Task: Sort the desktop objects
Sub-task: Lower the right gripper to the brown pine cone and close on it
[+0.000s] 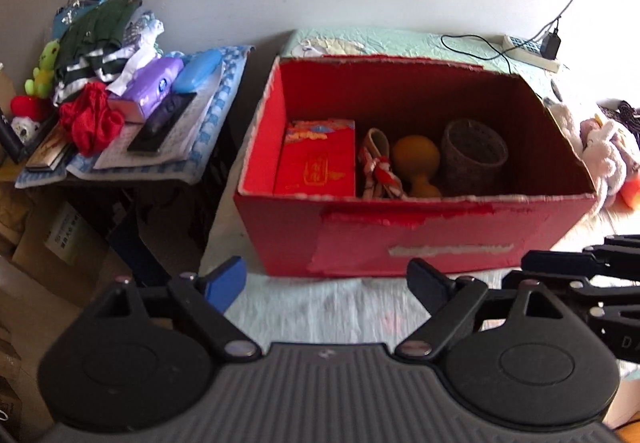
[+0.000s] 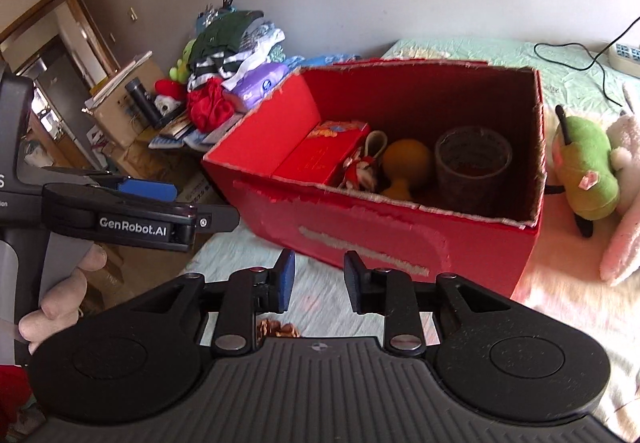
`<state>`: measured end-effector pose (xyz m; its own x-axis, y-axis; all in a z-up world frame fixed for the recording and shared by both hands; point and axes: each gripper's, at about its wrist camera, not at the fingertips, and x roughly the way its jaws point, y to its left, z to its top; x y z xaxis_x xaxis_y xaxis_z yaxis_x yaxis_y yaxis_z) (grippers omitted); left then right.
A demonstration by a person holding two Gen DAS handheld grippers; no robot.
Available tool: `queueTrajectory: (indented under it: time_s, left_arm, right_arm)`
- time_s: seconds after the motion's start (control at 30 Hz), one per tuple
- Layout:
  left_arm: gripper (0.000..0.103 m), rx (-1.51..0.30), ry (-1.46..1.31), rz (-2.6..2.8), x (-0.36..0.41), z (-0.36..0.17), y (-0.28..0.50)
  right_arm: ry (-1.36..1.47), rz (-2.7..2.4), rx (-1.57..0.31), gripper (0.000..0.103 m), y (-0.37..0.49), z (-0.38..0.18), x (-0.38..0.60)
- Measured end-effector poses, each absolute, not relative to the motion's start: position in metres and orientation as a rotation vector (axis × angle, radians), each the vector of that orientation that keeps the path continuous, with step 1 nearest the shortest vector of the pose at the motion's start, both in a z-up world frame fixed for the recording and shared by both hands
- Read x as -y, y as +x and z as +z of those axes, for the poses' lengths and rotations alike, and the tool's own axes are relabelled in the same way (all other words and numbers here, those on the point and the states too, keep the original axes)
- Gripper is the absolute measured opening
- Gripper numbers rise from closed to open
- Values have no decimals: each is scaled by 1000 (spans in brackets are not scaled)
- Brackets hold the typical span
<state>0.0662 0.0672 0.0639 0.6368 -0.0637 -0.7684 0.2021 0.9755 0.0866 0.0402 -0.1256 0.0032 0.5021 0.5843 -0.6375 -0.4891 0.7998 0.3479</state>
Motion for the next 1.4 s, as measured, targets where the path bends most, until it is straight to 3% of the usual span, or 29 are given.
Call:
queueTrajectory:
  time_s: [0.43, 0.5, 0.6, 0.97, 1.03, 1.17, 1.4]
  left_arm:
    - [89, -1035, 76, -261, -71, -2, 31]
    - [90, -1054, 64, -254, -69, -8, 29]
    - [100, -1059, 47, -252, -67, -11, 28]
    - [100, -1047, 78, -240, -56, -21, 37]
    - [95, -1052, 67, -234, -58, -23, 40]
    - [78, -1072, 65, -219, -58, -28, 44]
    - [60, -1105, 45, -274, -54, -32, 47]
  right_arm:
    - [392, 681, -1123, 32, 49, -51, 129]
    - [419, 694, -1146, 32, 49, -55, 129]
    - [452, 700, -1169, 33, 51, -59, 128]
    - [488, 727, -1250, 35, 59, -73, 120]
    - [493, 733, -1269, 40, 61, -77, 118]
    - [500, 731, -1290, 39, 65, -82, 118]
    - [519, 733, -1314, 39, 66, -85, 123]
